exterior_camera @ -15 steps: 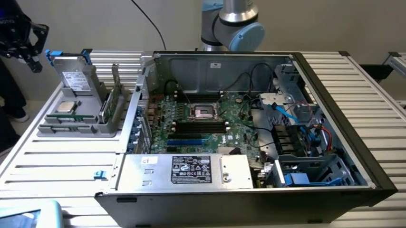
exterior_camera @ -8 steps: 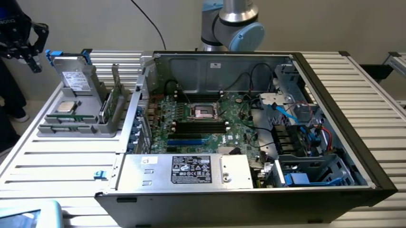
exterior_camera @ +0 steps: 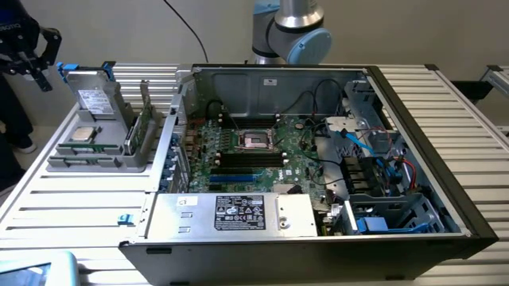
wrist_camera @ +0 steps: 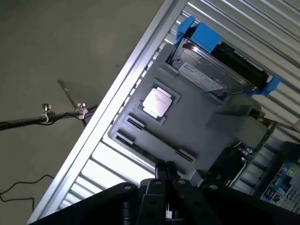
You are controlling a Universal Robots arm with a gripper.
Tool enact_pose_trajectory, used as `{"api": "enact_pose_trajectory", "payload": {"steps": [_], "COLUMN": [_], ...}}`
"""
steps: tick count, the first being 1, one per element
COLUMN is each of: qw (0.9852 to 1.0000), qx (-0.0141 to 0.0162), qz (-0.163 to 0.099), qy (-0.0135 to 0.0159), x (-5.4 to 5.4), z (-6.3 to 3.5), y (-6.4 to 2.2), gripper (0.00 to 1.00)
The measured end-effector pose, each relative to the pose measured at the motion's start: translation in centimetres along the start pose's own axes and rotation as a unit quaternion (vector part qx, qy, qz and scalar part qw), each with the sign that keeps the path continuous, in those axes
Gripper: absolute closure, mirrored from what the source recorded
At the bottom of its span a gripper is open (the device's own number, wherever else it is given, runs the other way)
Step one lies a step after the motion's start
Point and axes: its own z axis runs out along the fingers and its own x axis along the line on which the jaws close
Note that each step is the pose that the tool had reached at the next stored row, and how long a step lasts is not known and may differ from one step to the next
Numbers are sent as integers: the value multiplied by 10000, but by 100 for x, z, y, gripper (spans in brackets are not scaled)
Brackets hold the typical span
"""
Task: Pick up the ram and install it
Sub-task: 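Pick up the ram and move it above insertion slot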
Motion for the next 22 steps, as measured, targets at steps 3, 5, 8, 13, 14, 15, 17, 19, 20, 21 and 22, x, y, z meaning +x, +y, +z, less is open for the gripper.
{"api": "enact_pose_trajectory", "payload": {"steps": [3,5,8,13,14,15,17,19,20,21,22], "qw": [9996,9990,9973,9930,9919,9907,9881,9851,9835,9818,9801], "qx": [-4,-7,-12,-21,-22,-24,-27,-30,-31,-32,-33], "qz": [-272,-457,-730,-1182,-1272,-1358,-1536,-1721,-1810,-1898,-1986], "qy": [7,13,19,30,32,35,39,45,47,50,53], "x": [0,0,0,0,0,0,0,0,0,0,0], "z": [2,3,4,5,6,6,7,8,8,8,9], "y": [0,0,0,0,0,0,0,0,0,0,0], "gripper": [89,89,89,89,89,89,89,89,89,89,89]}}
